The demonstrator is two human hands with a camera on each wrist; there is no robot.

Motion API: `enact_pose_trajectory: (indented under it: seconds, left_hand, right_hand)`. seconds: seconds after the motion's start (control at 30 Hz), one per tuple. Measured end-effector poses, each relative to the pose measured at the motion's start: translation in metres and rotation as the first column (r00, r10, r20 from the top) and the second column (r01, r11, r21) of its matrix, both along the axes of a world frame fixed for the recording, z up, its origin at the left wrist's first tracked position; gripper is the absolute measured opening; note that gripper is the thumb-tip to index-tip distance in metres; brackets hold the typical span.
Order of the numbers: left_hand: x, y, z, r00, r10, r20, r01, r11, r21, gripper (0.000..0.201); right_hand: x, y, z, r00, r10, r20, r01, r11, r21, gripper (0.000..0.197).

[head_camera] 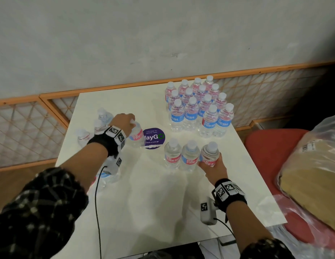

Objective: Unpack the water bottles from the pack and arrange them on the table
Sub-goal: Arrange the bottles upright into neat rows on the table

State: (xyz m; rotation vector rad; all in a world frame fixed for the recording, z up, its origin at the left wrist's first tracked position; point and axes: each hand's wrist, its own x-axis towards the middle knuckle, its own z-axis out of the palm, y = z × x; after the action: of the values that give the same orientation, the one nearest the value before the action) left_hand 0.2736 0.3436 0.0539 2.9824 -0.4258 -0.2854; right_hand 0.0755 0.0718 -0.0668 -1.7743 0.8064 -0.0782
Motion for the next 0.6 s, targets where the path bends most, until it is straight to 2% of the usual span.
enact_pose_trajectory:
  seconds: [0.13,0.23,0.37,0.5,0.6]
  left_hand:
    - [-0.054,-0.019,0.002,0.975,-0.217,-0.047,0.216,0.976,-0.016,0.033]
    - [-0.087,-0.034,0.000,0.950,-0.302,-0.076,0.298,0.953,-0.059,0.035]
    - [-0.107,-0.038,-0.007,0.951,-0.297,-0.086,0.291,0.954,-0.069,0.041]
    - [-0.112,-0.042,-0.013,0.954,-0.285,-0.092,0.277,0.956,-0.094,0.071]
    - [-0.113,-0.064,-0.015,0.956,-0.293,0.018,0.290,0.933,-0.215,0.086]
  right_hand:
    - [-0.001,0.001,0.001,1.000,-0.006,0.017,0.006,1.000,0.002,0.065]
    - [0.000,0.002,0.002,1.000,-0.007,0.020,0.007,1.000,0.003,0.066]
    - [-0.001,0.003,0.004,1.000,-0.004,0.018,0.004,1.000,0.005,0.068]
    - [0.000,0.001,0.004,1.000,0.018,0.018,-0.018,1.000,-0.009,0.068]
    - [0.004,-0.001,0.003,0.999,0.053,0.002,-0.053,0.999,-0.008,0.066]
